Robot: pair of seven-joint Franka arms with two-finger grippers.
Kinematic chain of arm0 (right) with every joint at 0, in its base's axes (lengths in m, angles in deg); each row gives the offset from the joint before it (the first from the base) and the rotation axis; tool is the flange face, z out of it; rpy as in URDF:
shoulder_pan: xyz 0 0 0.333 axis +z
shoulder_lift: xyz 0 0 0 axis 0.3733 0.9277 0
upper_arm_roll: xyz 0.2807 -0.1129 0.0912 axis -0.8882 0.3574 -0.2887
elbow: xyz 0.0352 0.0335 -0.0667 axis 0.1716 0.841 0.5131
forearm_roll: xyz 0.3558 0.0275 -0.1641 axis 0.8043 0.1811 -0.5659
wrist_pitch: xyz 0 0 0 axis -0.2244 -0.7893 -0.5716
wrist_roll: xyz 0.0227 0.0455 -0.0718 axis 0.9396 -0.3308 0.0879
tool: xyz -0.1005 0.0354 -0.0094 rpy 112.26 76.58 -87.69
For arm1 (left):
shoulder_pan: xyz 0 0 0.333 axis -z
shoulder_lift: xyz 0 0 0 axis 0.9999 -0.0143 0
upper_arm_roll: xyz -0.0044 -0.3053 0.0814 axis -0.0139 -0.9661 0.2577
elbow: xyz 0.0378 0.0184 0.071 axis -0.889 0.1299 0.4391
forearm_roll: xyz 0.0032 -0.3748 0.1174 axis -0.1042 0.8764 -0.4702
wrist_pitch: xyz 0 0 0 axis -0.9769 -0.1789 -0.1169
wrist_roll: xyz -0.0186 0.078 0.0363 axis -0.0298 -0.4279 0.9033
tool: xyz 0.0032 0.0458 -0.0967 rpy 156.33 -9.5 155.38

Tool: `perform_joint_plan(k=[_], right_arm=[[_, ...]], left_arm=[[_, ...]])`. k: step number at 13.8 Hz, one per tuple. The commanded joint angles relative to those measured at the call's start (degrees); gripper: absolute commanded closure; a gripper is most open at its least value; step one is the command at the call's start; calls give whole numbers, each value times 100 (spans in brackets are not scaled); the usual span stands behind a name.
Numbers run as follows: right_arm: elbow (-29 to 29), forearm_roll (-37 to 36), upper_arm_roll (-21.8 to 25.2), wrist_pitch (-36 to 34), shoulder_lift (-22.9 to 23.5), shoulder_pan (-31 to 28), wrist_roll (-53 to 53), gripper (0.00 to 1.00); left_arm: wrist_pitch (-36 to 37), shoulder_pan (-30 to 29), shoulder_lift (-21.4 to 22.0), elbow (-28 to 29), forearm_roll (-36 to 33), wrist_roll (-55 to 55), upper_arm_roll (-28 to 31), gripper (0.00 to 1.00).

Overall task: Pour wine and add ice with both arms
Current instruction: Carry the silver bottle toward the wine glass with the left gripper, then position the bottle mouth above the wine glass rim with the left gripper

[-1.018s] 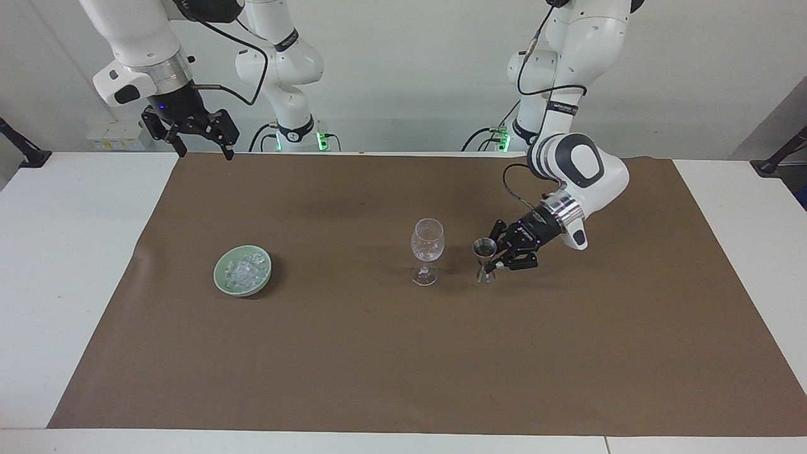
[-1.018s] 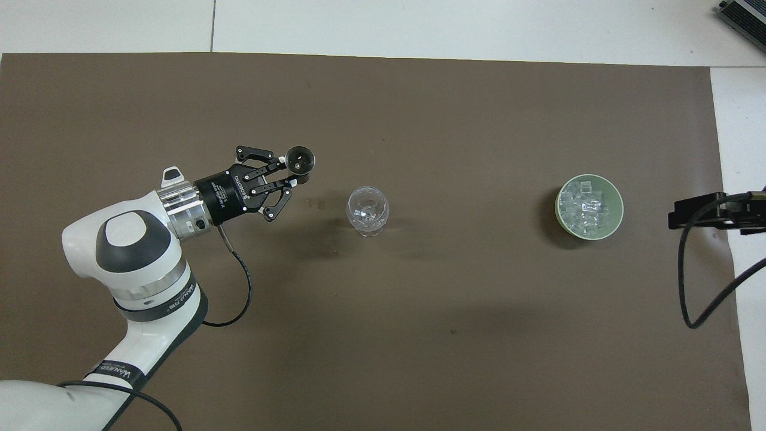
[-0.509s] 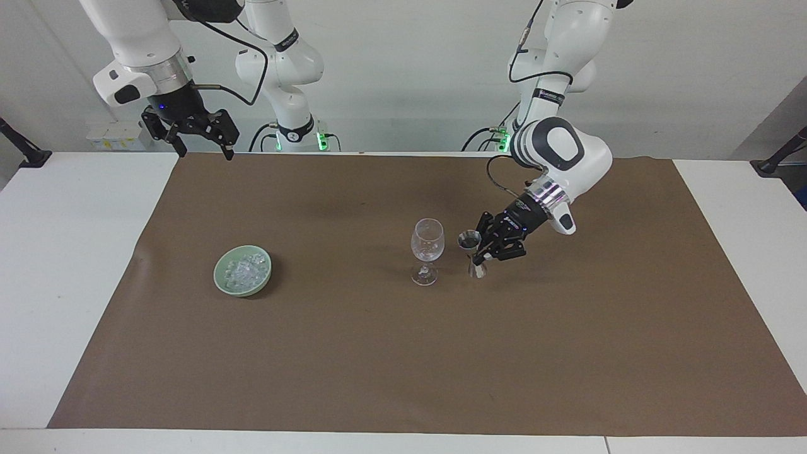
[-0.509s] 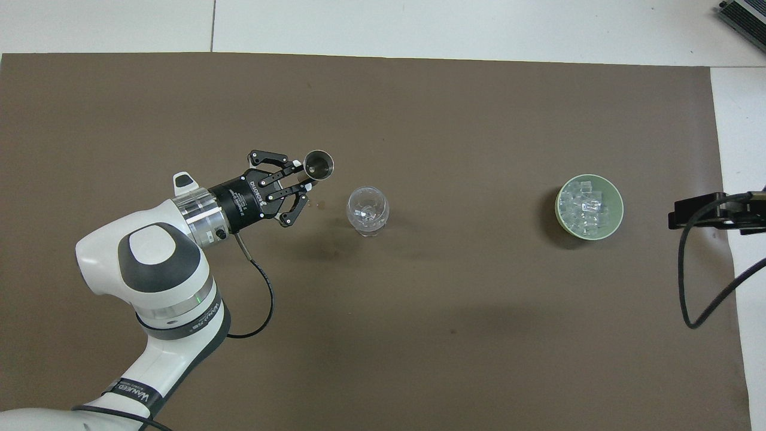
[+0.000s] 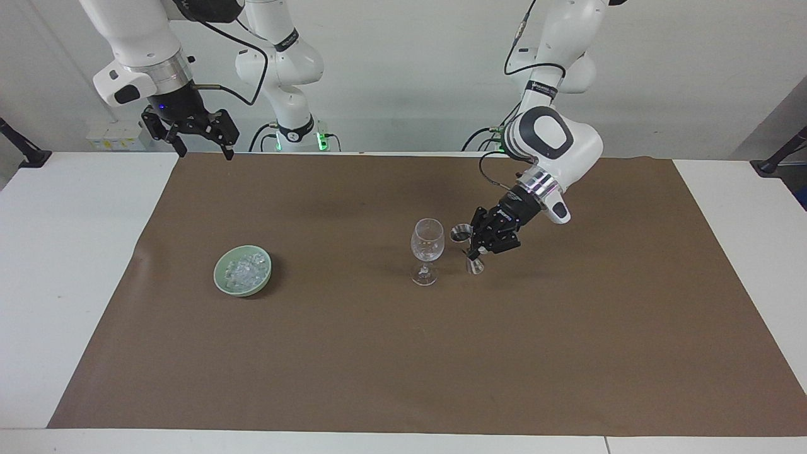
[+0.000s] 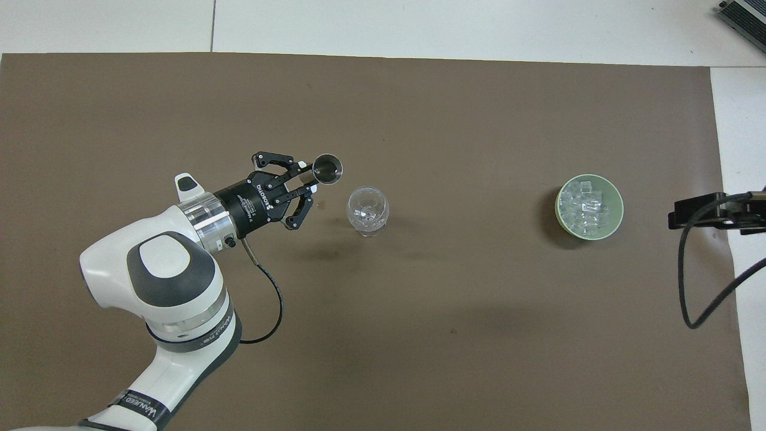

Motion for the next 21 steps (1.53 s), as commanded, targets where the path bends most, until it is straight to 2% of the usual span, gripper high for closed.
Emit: perform_joint_plan(k=[1,15,21], right_arm=[[155,95,-13,35,-140,-26,79,0],[155,95,-13,44,-140,-26,79,0],[155,95,-13,44,-140,-26,79,0]], left_arm=[[-204,201,179,120,106,-264,81,100],[-1056,649,144,-38,18,-879,72,100],[-1189,711,170,-47,9,-1196,80,100]])
